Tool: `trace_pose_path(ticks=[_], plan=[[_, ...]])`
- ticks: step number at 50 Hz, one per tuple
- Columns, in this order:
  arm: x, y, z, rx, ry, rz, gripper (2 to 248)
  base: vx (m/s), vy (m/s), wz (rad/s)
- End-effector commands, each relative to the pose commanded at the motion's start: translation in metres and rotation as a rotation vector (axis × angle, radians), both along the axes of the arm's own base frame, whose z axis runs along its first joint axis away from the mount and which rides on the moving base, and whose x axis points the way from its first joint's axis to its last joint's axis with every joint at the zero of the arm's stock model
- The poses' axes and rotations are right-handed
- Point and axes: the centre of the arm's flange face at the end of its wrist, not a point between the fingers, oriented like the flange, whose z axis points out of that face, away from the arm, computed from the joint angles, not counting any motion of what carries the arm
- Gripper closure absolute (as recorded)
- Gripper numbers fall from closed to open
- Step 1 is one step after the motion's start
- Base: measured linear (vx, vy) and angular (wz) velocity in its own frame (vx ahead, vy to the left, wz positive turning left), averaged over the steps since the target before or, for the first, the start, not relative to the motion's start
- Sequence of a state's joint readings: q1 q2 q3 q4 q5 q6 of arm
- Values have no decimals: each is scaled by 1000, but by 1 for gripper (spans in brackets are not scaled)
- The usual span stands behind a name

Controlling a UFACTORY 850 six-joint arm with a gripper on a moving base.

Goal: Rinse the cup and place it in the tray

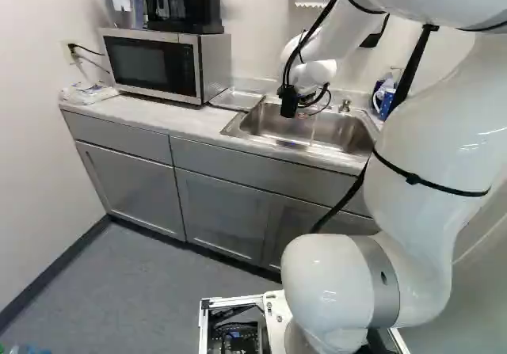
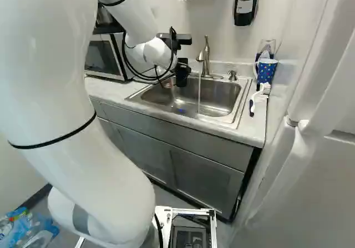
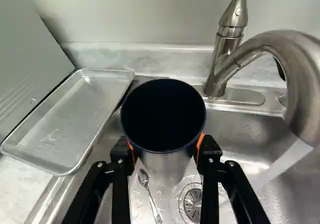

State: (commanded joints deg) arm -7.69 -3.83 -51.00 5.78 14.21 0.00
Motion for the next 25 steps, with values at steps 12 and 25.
trace_pose_path(ticks=[12,25], plan=[[-11,0,0,-10,-45,-7,124,0,0,0],[-26,-1,5,-22,-101,-15,124,0,0,0]])
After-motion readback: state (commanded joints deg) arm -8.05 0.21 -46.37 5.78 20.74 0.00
